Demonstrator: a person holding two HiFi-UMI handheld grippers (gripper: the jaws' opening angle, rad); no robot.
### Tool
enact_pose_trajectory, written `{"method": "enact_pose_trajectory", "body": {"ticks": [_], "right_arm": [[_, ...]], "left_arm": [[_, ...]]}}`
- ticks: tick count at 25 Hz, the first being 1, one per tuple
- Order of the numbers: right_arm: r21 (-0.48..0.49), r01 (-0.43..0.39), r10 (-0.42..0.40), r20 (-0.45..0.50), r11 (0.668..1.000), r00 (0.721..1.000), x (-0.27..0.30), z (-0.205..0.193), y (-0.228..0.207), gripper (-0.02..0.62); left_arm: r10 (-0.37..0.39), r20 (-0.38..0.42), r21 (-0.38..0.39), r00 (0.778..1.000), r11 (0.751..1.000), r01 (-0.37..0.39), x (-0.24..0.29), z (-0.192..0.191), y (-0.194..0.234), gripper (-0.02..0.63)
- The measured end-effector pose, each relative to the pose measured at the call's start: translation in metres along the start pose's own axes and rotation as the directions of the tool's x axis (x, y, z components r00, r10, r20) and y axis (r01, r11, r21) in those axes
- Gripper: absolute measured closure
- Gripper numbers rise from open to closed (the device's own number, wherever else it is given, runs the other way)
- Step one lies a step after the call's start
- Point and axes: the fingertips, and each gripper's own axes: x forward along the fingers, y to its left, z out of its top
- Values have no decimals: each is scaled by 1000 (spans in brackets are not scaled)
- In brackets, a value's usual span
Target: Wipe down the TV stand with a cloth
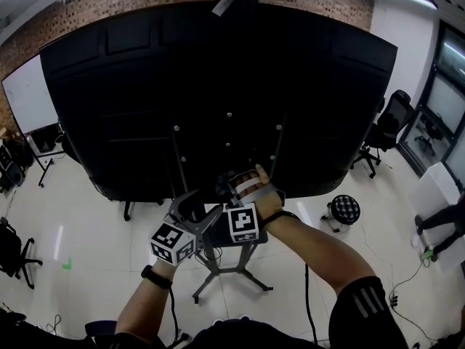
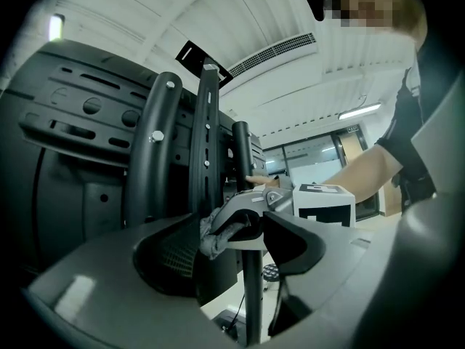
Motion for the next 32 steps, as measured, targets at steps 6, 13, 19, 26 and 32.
{"method": "enact_pose_trajectory", "body": {"ticks": [6, 13, 19, 26, 32], "right_arm": [[259, 58, -106, 173, 964, 979, -52, 12, -32, 572], [553, 209, -353, 167, 807, 921, -136, -47, -104, 572], [648, 333, -487, 67, 685, 871, -168, -120, -139, 571], [703, 377, -527, -4, 603, 850, -154, -175, -159, 569], [722, 367, -507, -26, 586, 861, -127, -201, -164, 569]], "left_arm": [[-15, 14, -8, 1000, 1000, 15, 1, 6, -10, 310], [-78, 83, 81, 993, 994, 71, 14, 51, -35, 310], [-126, 126, 140, 984, 984, 108, 34, 96, -56, 310], [-166, 161, 142, 973, 979, 143, 61, 117, -69, 314], [-191, 154, 158, 970, 973, 166, 76, 119, -85, 316]]}}
